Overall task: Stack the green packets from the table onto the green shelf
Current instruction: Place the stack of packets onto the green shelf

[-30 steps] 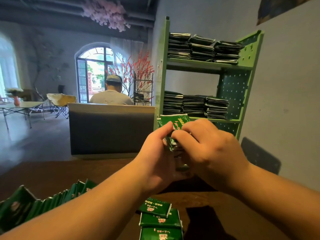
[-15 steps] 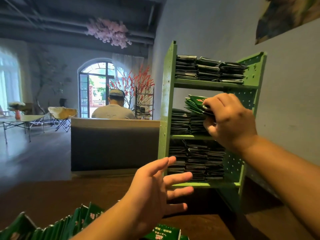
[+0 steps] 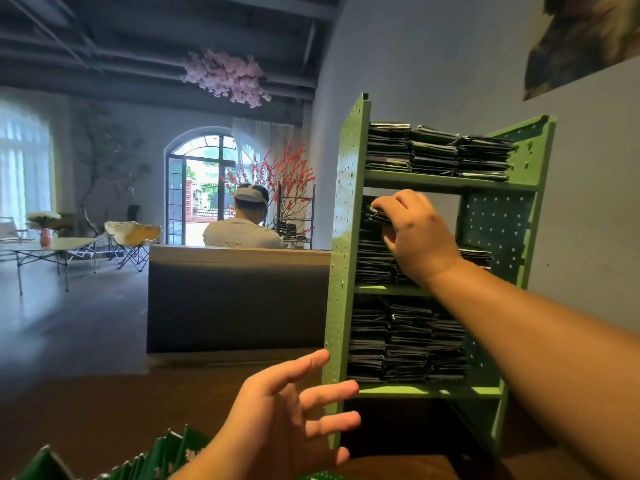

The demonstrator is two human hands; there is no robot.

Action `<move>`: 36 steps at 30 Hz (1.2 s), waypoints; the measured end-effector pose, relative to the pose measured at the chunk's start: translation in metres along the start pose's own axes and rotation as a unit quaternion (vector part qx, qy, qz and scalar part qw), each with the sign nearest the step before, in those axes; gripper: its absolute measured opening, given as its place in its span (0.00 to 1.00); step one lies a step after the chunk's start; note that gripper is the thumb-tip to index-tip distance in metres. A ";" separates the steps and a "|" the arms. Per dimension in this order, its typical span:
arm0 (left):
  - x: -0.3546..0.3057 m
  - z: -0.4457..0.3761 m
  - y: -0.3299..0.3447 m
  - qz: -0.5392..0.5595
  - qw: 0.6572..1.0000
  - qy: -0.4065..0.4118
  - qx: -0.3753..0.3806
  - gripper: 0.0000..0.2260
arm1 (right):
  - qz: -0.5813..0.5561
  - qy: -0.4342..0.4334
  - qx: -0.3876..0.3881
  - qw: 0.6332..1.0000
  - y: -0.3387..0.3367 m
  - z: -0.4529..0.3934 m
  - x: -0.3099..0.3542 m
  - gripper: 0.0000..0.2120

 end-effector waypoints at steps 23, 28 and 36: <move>-0.002 0.008 -0.017 0.012 0.997 0.011 -0.074 0.25 | -0.171 0.208 0.099 0.958 -0.009 -0.001 0.009 0.30; 0.001 0.019 -0.012 -0.006 0.993 0.053 -0.101 0.24 | -0.159 0.160 0.066 0.972 -0.024 0.034 0.007 0.26; 0.025 0.035 -0.005 -0.032 0.983 0.091 -0.155 0.17 | -0.214 0.119 0.108 0.964 -0.056 0.128 0.046 0.24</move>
Point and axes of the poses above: each hand's wrist, its own z-axis away from the middle knuckle, its own y-axis out of the palm, x = y × z, the point moved 1 cm from there along -z, towards the middle knuckle, and after that the axes turned 12 degrees about y, right-handed, at the moved point
